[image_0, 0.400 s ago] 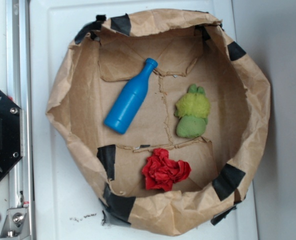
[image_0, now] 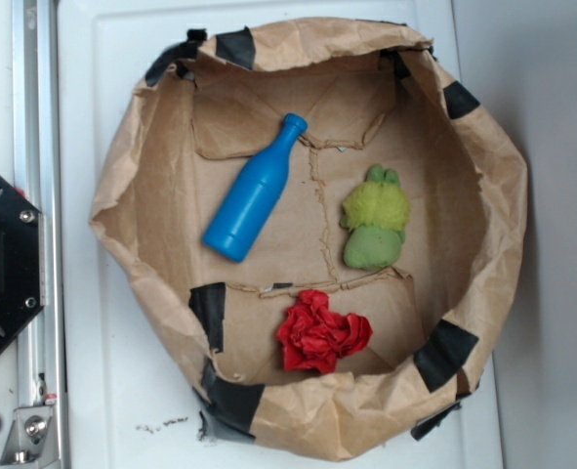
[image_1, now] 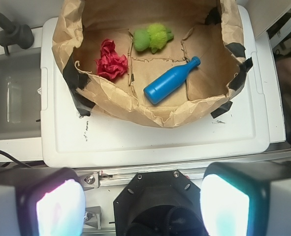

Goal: Grab the red paper.

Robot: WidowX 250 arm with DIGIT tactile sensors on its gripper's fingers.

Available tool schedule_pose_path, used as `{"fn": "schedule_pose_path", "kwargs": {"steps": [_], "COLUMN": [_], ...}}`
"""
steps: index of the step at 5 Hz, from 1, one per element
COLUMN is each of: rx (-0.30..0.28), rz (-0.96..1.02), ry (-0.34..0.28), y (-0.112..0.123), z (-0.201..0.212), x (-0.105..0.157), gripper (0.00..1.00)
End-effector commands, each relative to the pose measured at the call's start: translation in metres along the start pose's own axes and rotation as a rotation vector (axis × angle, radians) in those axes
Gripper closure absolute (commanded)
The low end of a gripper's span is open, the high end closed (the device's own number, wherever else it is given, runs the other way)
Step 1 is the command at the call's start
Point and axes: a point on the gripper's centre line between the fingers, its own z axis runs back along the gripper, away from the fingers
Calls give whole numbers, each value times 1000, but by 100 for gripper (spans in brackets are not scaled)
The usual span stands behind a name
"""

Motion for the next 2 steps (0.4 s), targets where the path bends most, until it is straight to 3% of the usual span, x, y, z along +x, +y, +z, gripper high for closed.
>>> {"fn": "schedule_pose_path", "kwargs": {"steps": [1, 2], "rx": [-104, -57], "rz": [-78, -250], "ry": [-17, -18], "y": [1, -3], "z": [-23, -40], "x": [62, 82], "gripper": [0, 0]}}
